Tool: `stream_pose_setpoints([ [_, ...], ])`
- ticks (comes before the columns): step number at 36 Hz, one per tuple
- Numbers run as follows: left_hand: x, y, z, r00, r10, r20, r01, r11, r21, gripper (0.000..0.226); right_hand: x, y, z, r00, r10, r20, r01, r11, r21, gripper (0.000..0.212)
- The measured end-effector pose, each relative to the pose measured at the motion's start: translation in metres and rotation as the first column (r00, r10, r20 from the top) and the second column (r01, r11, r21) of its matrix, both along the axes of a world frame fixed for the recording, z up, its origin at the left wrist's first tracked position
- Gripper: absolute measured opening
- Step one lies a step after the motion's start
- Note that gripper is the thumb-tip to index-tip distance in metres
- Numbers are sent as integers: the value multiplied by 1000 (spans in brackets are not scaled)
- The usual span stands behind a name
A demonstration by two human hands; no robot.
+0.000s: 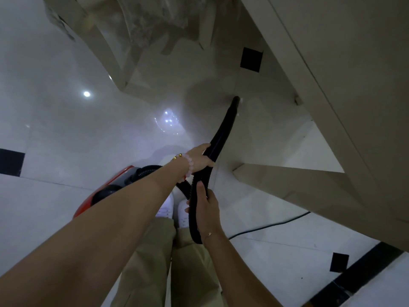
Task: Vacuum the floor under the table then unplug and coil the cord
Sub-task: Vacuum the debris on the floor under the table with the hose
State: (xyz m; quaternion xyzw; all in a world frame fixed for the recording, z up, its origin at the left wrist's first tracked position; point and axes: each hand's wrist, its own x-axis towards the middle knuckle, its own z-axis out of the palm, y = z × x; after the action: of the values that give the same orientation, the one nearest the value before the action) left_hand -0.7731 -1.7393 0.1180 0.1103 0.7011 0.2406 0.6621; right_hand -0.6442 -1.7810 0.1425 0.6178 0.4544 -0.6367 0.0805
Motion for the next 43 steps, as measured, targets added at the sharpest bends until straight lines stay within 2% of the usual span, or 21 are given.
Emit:
stream_pose_setpoints([
  [5,4,-2,4,1000,17,-4,-17,1000,4,69,4,-2,1,999,-33,-21,32,999,-24,39],
  [9,7,-8,5,1000,24,-12,-24,1000,10,68,7,-9,0,1000,-20,-4,20,1000,-18,31],
  [21,9,-7,5,994,98,-49,-98,995,0,68,6,1,-1,1000,13,-9,-13,1000,10,41],
  [30,24,-25,24,987,145,-74,-144,989,22,68,25,-15,14,998,51,-23,-52,998,-20,40],
  [34,29,-36,27,988,151,-42,-151,989,1,69,31,-22,19,998,67,-4,-67,997,-32,37],
  [38,29,-36,26,993,119,1,-119,993,-13,69,32,-25,18,998,67,6,-67,997,-33,26],
  [43,28,-33,24,997,76,8,-76,997,-15,69,31,-29,13,998,56,5,-56,998,-33,27],
])
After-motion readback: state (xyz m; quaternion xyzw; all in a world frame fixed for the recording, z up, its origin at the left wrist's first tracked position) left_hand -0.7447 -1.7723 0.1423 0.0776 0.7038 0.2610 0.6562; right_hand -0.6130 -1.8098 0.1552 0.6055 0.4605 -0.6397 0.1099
